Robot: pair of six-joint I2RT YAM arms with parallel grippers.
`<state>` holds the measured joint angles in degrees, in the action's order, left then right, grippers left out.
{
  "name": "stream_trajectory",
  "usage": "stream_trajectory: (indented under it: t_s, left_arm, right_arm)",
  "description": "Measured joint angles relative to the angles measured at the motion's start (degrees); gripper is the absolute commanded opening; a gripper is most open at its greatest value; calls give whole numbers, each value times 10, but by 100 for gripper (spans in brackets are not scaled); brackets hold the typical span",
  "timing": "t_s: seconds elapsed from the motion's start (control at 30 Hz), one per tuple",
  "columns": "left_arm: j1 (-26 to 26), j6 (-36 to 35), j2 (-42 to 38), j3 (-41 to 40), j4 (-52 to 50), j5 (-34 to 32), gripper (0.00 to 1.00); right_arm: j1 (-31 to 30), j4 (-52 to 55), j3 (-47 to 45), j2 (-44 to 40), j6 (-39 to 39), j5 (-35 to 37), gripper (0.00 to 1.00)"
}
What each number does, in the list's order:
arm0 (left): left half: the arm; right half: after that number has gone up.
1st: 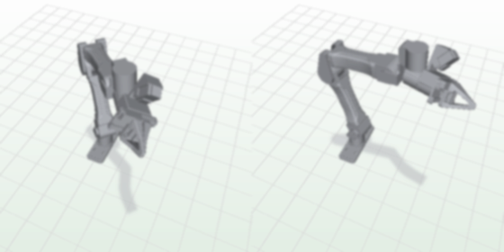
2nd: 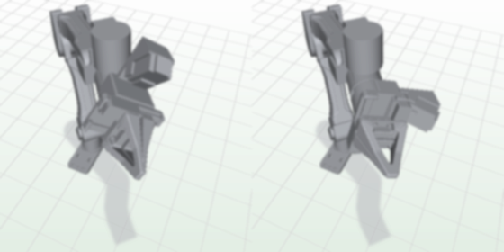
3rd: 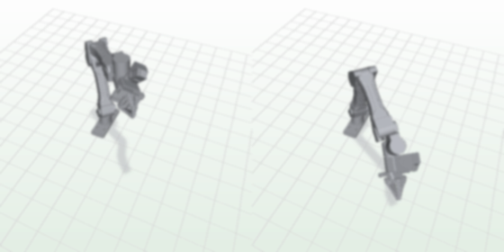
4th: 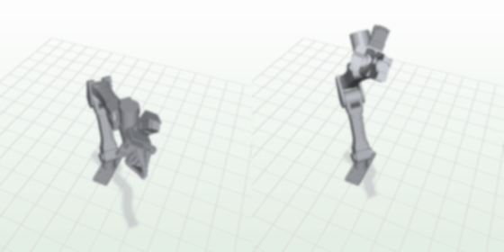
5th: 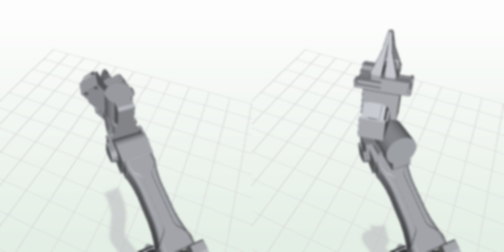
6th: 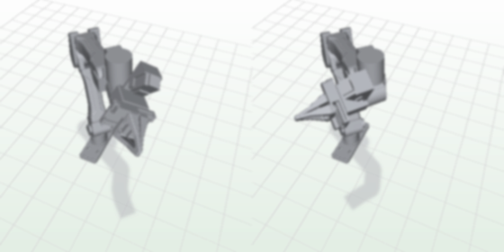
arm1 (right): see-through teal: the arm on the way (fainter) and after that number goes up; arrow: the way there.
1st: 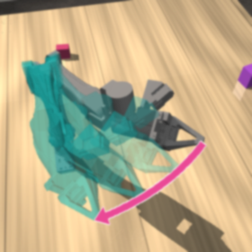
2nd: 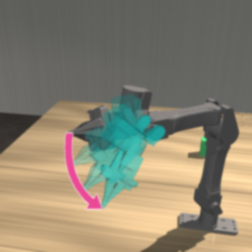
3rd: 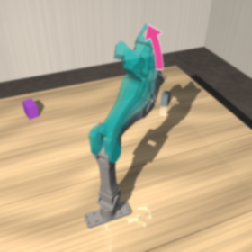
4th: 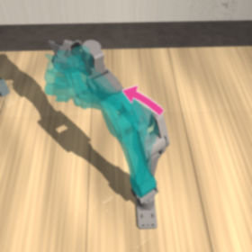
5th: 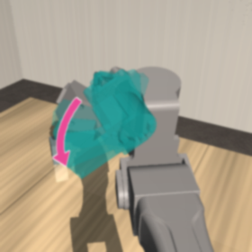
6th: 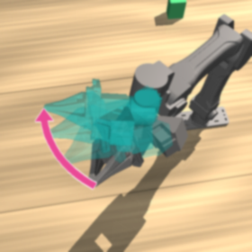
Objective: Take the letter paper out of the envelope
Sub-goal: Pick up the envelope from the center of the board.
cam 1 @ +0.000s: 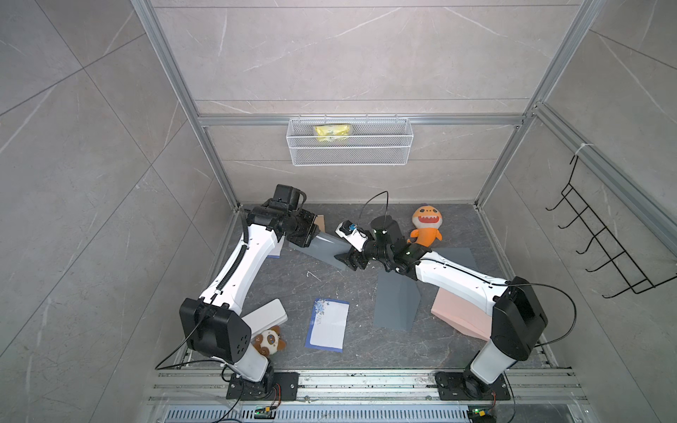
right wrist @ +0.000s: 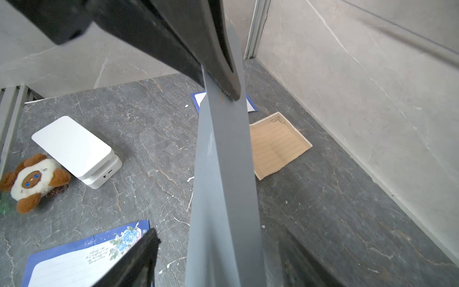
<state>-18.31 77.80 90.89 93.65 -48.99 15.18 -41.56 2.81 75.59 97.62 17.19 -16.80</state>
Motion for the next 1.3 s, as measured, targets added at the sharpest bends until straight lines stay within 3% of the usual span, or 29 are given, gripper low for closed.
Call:
stream_trajectory:
  t_s: [0.13,0.3,0.53,0.83,1.17,1.2,1.3]
  left_arm:
    - [-10,-2,4,2,-4,0,0]
    - [-17,-2,4,2,-6,0,0]
    - [-21,-3,4,6,-8,0,0]
    - [-21,-3,8,14,-8,0,0]
    - [-21,-2,23,18,-5,5,0]
    - [-21,-2,24,20,-3,5,4]
    - [-21,-5,30,24,1,10,36]
  right_arm:
    - [0,13,16,14,-1,8,70]
    - [0,32,35,23,-10,15,51]
    - [0,43,39,25,-23,27,34]
    - [0,49,40,32,-26,40,22]
    - [1,55,40,32,-31,50,0]
    - [0,55,40,32,-31,50,0]
    - [1,56,40,32,-31,50,0]
